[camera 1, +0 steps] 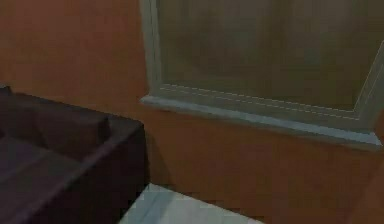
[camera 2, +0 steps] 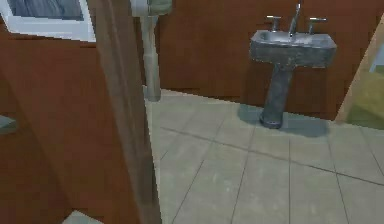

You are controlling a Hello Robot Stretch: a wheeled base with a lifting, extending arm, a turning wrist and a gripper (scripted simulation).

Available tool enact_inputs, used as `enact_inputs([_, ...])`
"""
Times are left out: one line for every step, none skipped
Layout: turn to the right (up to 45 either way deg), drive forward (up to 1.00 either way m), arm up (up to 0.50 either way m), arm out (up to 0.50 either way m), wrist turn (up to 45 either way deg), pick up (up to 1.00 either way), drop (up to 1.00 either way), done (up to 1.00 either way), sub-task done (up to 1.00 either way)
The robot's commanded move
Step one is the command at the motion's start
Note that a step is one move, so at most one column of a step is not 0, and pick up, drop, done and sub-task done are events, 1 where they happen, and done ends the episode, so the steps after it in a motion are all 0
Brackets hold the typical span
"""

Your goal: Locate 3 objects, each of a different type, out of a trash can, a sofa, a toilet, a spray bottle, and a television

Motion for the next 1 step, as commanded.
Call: enact_inputs([45.0, 0.0, 0.0, 0.0, 0.0, 0.0, 0.0, 0.0, 0.0])
